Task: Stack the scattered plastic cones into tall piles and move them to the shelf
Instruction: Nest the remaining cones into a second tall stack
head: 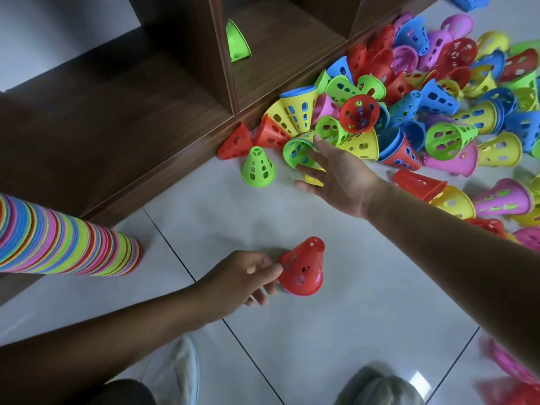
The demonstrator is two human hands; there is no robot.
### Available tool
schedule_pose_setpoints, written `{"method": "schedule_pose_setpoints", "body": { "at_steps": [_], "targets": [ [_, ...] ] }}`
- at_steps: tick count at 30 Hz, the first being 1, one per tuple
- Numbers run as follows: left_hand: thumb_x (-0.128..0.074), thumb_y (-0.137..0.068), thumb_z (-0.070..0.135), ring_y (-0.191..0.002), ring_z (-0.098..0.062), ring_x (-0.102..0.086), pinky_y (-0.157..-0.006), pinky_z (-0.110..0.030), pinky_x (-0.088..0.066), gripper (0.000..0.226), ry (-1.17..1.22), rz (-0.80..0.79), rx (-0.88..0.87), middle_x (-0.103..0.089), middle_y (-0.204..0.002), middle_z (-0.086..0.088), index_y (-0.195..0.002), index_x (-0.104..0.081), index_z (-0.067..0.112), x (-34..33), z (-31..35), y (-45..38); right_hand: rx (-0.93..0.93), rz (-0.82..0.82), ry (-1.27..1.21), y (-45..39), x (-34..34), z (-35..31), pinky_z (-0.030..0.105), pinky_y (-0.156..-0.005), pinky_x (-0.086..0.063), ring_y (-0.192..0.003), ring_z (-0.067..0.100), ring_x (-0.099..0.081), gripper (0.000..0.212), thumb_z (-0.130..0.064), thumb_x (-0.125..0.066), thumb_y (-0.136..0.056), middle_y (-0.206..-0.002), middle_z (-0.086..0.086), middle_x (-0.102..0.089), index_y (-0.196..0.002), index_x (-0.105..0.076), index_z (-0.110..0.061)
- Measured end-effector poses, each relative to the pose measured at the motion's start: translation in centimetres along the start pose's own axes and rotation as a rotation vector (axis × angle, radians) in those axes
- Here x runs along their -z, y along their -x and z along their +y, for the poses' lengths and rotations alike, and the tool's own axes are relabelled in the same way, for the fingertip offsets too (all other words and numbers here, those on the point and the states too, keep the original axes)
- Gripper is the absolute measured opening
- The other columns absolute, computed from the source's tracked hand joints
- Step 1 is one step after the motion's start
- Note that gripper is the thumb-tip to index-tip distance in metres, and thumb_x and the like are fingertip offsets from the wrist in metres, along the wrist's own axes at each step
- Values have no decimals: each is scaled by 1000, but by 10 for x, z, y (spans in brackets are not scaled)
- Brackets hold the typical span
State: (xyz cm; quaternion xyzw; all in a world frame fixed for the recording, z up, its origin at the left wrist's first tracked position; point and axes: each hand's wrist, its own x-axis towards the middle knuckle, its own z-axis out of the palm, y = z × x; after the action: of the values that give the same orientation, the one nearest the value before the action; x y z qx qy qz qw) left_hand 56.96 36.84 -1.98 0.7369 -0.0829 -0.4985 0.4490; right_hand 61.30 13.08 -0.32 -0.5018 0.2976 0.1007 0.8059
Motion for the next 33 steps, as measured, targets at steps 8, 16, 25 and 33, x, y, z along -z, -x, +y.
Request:
{"method": "schedule_pose_setpoints", "body": {
  "at_steps": [8,16,25,33],
  "targets": [
    [-55,-77,56,-66,-15,-66,-76,-40,-54,44,-314,290,-239,-71,-70,3,-79,-66,14,41,12,-19,39,52,31,10,7,9,36,-91,-57,-140,10,-39,59,-42,-52,-100,-152,-11,-38,-153,-28,-33],
    [-65,-91,30,-90,-14,-62,-76,-34,-51,13,-464,676,-541,-65,-101,6,-102,-62,26,85,48,-59,88,192,24,28,30,30,34,-92,-57,-123,14,-58,48,-34,-58,-99,-126,-5,-63,-142,-49,-14],
    [-75,-85,18,-95,-9,-54,-80,-8,-41,43,-570,585,-574,-59,-117,4,-126,-63,22,84,59,-108,185,536,223,34,38,43,33,-66,-61,-78,19,-76,5,-23,-73,-90,-89,4,-77,-87,-74,-20],
    [-75,-85,17,-92,-13,-67,-82,-43,-56,27,-591,541,-547,-70,-98,8,-105,-61,27,88,50,-115,180,648,473,27,38,37,45,-64,-63,-62,16,-73,15,-25,-81,-78,-79,0,-75,-88,-71,-21]
  ]
}}
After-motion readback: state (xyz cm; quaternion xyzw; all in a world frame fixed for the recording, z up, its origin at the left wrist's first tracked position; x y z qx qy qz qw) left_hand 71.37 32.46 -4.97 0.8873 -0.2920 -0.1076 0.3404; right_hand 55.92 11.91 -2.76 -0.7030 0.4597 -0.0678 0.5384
